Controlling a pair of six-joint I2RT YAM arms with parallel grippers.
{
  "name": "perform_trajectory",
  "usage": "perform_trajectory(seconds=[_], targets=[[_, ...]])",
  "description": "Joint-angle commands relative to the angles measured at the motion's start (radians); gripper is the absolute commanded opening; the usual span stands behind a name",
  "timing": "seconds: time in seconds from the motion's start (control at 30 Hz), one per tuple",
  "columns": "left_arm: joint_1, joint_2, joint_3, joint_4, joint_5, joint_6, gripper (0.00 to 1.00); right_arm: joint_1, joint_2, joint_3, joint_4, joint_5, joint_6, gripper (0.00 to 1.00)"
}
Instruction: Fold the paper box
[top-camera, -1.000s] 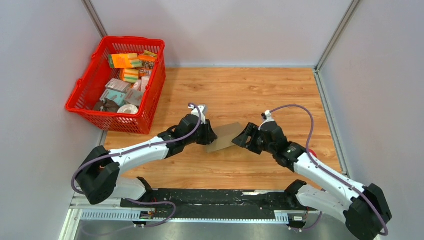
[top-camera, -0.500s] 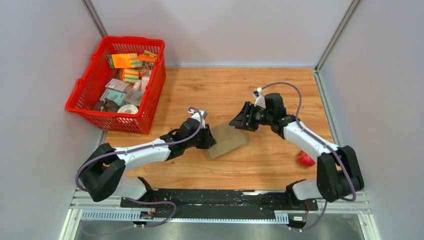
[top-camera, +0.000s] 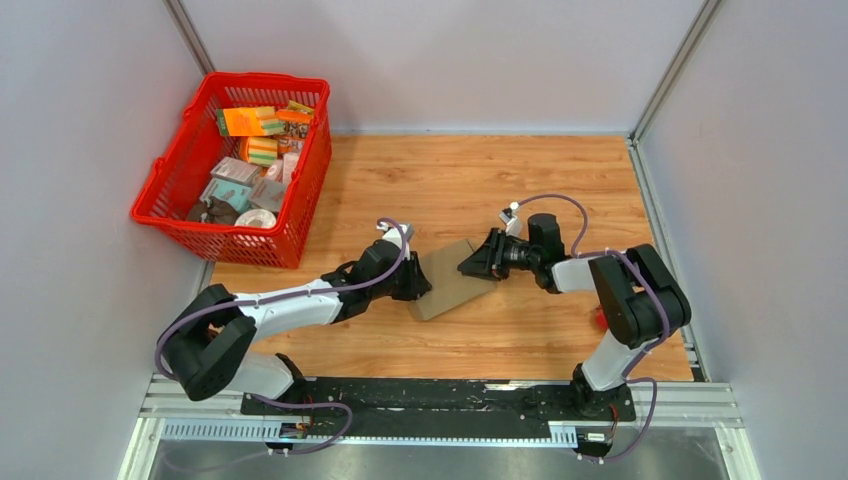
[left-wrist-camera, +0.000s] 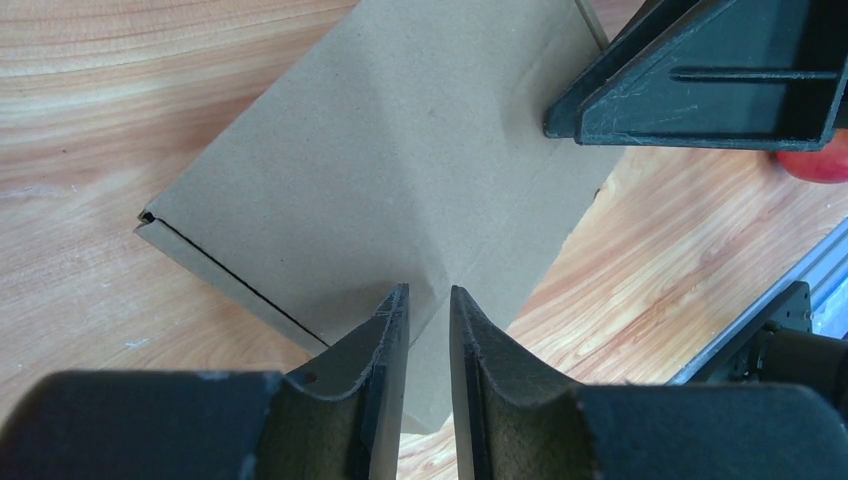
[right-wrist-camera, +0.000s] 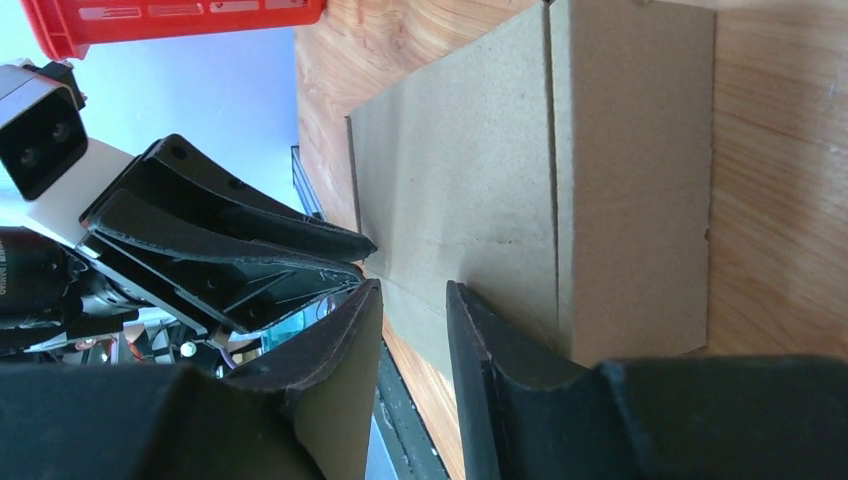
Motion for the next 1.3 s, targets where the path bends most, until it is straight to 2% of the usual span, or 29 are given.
perform_trajectory(seconds=[0.0,0.07,0.2,0.27,0.47,0.57,0.63,0.73,1.03,1.1,1.27], targets=[[0.002,-0.037,0.002,-0.047,-0.015,0.029,0.29,-0.011,-0.005,-0.036,0.154,-0.027,0.048,0.37],[0.003,-0.063,0.011,-0.064,-0.018,0.042,0.30,-0.012,-0.075,-0.027,0.097,-0.015,0.009,0.38],[0.003,-0.126,0.022,-0.116,-0.041,0.060,0.33,-0.011,-0.187,0.063,-0.219,0.083,-0.174,0.43],[0.003,-0.178,0.008,-0.119,-0.054,0.072,0.34,-0.012,-0.218,0.088,-0.279,0.125,-0.256,0.46],[0.015,-0.341,-0.036,-0.225,-0.107,0.083,0.48,-0.014,-0.201,0.175,-0.455,0.249,-0.396,0.49],[0.038,-0.403,-0.069,-0.259,-0.092,0.058,0.55,-0.014,-0.169,0.203,-0.503,0.300,-0.452,0.57],[0.055,-0.436,-0.095,-0.262,-0.054,0.040,0.62,-0.014,-0.127,0.218,-0.501,0.275,-0.472,0.61],[0.078,-0.459,-0.121,-0.268,-0.006,0.011,0.66,-0.012,-0.087,0.226,-0.490,0.228,-0.469,0.60],[0.100,-0.445,-0.202,-0.147,0.018,-0.149,0.68,-0.028,-0.097,0.114,-0.353,0.244,-0.364,0.47],[0.106,-0.434,-0.207,-0.127,0.005,-0.184,0.68,-0.045,-0.093,0.083,-0.301,0.238,-0.311,0.38],[0.111,-0.399,-0.242,0.008,-0.006,-0.268,0.68,-0.080,-0.034,-0.013,-0.095,0.137,-0.188,0.29]])
